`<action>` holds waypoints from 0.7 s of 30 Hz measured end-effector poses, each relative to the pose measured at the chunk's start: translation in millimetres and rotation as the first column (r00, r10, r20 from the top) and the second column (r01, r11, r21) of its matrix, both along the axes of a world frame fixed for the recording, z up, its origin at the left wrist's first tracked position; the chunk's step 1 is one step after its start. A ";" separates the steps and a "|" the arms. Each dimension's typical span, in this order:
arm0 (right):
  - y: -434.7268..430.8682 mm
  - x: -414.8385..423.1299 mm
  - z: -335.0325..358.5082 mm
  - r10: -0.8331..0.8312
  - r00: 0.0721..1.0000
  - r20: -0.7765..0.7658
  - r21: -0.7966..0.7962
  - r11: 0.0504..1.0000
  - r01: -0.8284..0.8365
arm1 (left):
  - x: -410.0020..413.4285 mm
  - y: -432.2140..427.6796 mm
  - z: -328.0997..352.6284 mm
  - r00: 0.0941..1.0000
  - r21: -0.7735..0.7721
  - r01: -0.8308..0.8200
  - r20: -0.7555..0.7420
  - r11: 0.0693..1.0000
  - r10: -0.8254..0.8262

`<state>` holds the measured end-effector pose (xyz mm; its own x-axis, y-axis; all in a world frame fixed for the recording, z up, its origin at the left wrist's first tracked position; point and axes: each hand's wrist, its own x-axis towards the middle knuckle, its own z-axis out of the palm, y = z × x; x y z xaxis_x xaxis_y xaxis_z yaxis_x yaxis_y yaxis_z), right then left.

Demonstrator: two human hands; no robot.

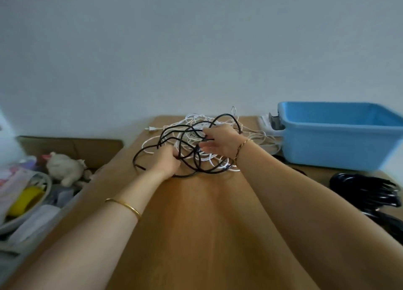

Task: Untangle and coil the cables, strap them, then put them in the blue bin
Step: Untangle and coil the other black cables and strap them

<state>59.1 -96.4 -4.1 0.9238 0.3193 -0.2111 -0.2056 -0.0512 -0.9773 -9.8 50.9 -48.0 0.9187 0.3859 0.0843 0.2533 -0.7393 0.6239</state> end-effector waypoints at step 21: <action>-8.3 -26.0 188.6 0.109 0.561 0.821 -0.223 0.965 0.140 | -1.2 30.9 187.3 0.339 -0.312 0.009 0.895 0.950 0.290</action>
<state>33.1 -104.7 184.5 0.7348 0.3580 0.5761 0.6753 -0.3062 -0.6710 -11.0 81.9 139.3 0.2355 0.6431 0.7286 -0.5078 -0.5579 0.6565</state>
